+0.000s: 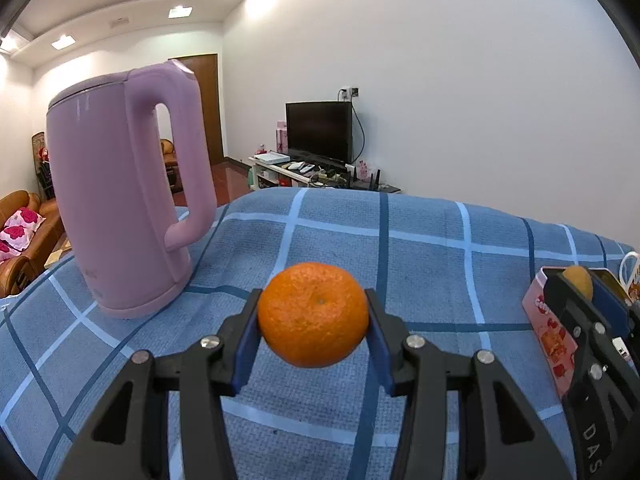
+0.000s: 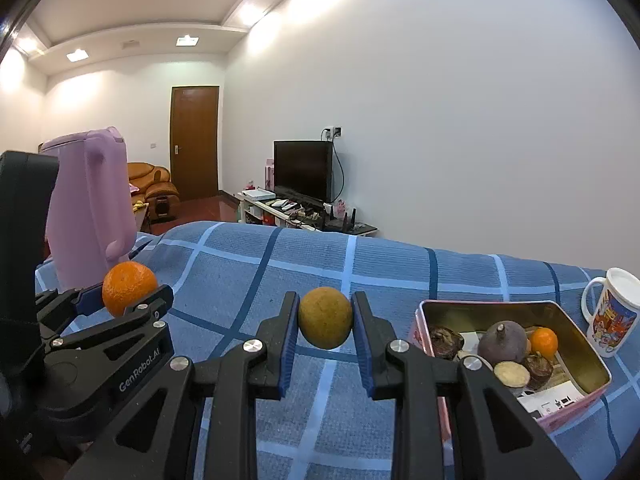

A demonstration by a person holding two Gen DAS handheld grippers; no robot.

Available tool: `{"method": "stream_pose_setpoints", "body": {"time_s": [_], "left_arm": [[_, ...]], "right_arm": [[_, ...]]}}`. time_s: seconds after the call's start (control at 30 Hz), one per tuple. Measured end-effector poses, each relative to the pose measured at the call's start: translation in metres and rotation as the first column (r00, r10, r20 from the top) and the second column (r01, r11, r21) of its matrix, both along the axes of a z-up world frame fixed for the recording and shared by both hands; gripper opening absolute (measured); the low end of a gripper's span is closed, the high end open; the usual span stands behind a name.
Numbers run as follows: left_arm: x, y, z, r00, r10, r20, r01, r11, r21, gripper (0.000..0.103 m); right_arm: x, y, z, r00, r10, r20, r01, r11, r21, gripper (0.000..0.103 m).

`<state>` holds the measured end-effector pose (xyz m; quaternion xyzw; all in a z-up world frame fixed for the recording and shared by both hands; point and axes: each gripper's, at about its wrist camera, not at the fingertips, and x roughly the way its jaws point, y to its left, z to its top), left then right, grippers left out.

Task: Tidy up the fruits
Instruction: 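Carry the orange and the yellow fruit over the pink tin with both tools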

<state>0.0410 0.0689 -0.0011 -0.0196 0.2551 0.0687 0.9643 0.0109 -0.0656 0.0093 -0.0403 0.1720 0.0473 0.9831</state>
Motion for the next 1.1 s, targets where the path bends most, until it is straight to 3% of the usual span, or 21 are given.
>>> {"method": "stream_pose_setpoints", "body": {"time_s": [0.43,1.1], "left_arm": [[-0.021,-0.01,0.005,0.997,-0.044,0.058,0.042,0.999,0.024,0.05],[-0.03,-0.011,0.007,0.996,-0.044,0.083,0.044,0.999,0.009,0.049]], "right_arm": [[-0.015,-0.01,0.001,1.0,-0.025,-0.01,0.026,1.0,0.016,0.028],[-0.029,-0.022,0.001,0.999,-0.039,-0.014,0.039,0.999,0.018,0.028]]}}
